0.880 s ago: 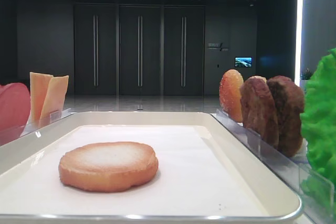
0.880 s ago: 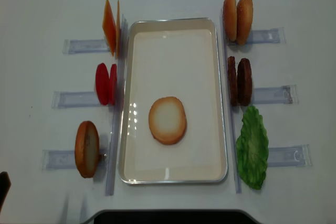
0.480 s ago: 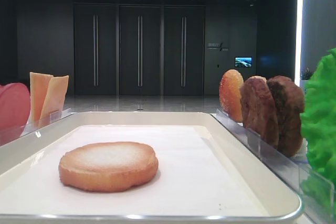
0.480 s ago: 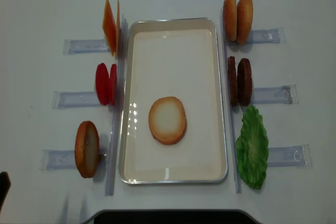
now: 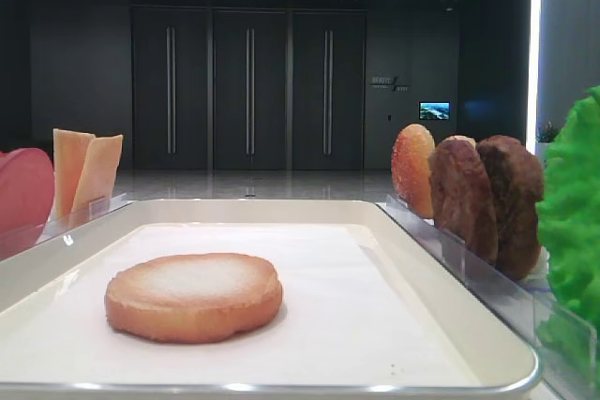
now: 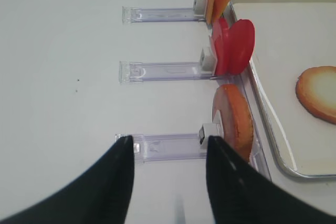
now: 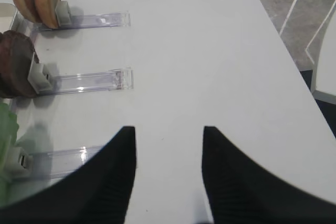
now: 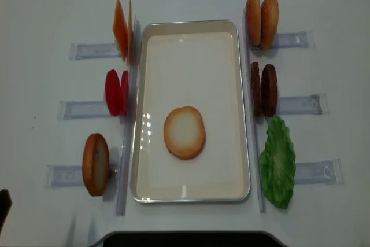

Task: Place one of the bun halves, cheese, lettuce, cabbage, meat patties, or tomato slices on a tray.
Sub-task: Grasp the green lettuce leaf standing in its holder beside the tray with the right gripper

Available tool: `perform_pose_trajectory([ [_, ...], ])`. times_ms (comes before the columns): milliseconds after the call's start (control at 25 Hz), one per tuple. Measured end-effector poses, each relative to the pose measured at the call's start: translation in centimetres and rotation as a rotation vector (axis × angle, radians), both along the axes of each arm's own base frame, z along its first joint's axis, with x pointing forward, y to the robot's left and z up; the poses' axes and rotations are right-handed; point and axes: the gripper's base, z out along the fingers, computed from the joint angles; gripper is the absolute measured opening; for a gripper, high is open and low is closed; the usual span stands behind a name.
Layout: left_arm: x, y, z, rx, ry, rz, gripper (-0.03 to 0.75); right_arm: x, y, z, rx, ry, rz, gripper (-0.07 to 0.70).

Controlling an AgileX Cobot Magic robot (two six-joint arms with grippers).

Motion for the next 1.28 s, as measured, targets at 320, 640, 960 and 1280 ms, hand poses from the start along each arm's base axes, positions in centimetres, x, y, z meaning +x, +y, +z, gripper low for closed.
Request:
perform_pose_trajectory([
  [320,0.0,0.0,0.0,0.0,0.0,0.0,0.345,3.2,-0.2,1.8,0.013,0.23,0.02,0.29],
  [640,0.0,0.0,0.0,0.0,0.0,0.0,0.345,8.4,-0.1,6.2,0.109,0.379,0.01,0.29],
  [960,0.0,0.0,0.0,0.0,0.0,0.0,0.345,12.4,0.6,6.4,0.228,0.495,0.04,0.29],
  [1280,0.0,0.0,0.0,0.0,0.0,0.0,0.345,15.9,0.4,4.1,0.24,0.67,0.027,0.29],
])
